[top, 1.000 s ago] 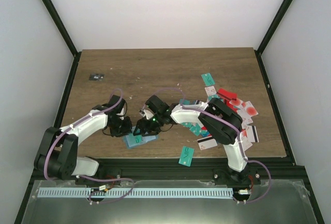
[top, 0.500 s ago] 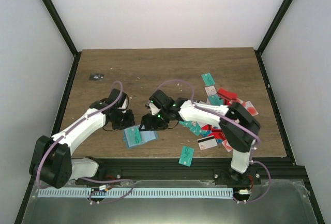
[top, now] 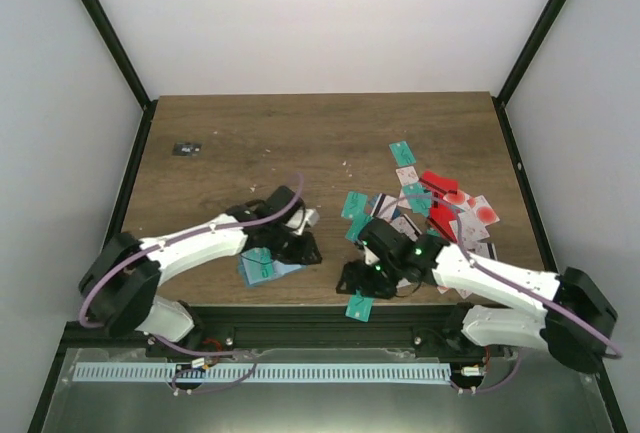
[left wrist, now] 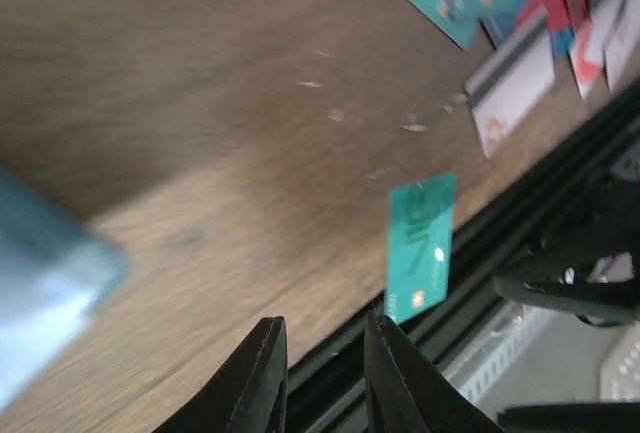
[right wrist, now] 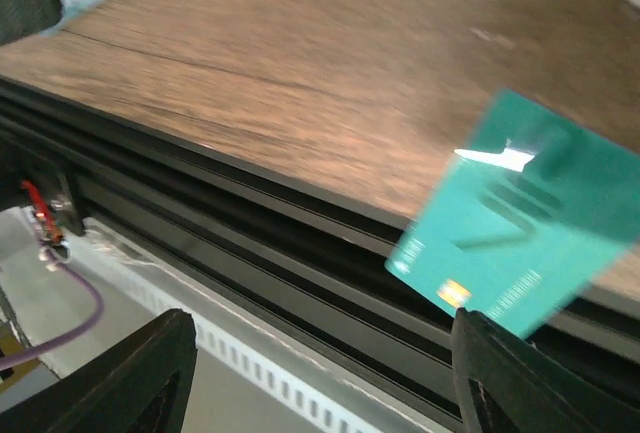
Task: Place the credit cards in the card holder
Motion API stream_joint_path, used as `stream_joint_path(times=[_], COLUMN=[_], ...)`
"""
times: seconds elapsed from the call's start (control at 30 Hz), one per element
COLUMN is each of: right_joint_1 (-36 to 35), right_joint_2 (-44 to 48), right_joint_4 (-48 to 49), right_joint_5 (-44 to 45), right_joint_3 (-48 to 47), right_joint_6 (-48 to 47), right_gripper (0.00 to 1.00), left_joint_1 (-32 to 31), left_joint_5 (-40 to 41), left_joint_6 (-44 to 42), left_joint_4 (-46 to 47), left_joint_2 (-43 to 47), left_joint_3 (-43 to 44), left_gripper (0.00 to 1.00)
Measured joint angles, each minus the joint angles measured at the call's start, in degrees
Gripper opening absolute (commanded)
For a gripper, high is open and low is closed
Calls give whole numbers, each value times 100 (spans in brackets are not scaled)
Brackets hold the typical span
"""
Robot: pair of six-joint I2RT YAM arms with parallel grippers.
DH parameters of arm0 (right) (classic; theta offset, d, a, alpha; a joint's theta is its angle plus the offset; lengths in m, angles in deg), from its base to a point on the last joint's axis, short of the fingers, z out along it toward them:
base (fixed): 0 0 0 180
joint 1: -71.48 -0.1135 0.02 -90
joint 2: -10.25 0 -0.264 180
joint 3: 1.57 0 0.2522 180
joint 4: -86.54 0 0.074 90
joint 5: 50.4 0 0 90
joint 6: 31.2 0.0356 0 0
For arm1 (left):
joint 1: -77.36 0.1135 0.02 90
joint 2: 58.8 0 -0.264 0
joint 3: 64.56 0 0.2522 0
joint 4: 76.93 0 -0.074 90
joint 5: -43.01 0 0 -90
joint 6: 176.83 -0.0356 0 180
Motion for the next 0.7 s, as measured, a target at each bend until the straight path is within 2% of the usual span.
stream_joint_path(times=[0.17,0.37,0.7], right_joint_1=[2,11,11], right_joint_2=[761,1473,1622], right_joint_4=[-50,63,721], right_joint_5=[4,22,-20], right_joint_3=[846,1582,2232], right_joint_6=[498,1019,1366], right_gripper=[70,67,61], left_joint_1=[-708,-1215,-1659], left_joint_5=[-472,-745,-898], left_joint_6=[9,9,-33], left_joint_4=[518,876,997], left_joint_2=[-822,-1587,-2159], left_joint_3=[356,876,986], left_gripper=[24,24,23])
